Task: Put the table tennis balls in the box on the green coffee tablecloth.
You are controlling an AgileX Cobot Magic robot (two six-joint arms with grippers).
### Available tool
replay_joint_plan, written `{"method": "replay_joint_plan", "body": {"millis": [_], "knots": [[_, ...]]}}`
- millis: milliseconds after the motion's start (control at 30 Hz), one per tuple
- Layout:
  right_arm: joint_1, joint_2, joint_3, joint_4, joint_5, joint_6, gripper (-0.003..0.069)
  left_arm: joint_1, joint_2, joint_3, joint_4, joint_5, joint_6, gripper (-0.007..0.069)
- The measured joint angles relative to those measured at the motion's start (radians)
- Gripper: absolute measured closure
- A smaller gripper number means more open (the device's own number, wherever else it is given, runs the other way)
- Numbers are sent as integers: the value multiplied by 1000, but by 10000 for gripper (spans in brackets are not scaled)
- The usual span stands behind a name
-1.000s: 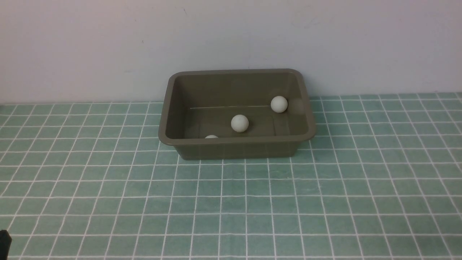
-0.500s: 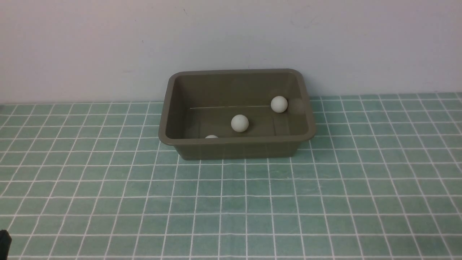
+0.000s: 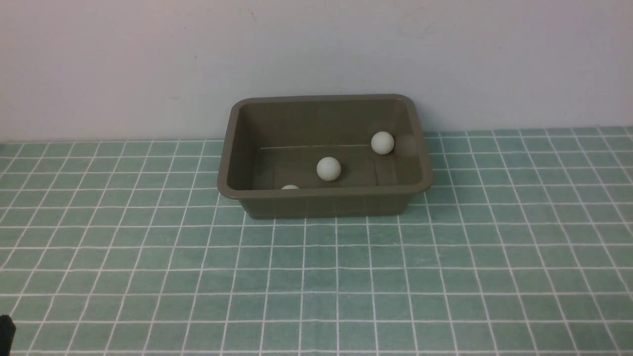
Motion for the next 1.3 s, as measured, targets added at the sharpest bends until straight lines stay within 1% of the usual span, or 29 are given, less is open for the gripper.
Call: {"method": "replay_joint_plan", "body": {"millis": [200,1300], "knots": [[0,0,0,-5,0,39,666,0,0,0,0,0,0,629],[0,0,0,-5,0,42,666,-13,0,0,0,22,0,629]]}}
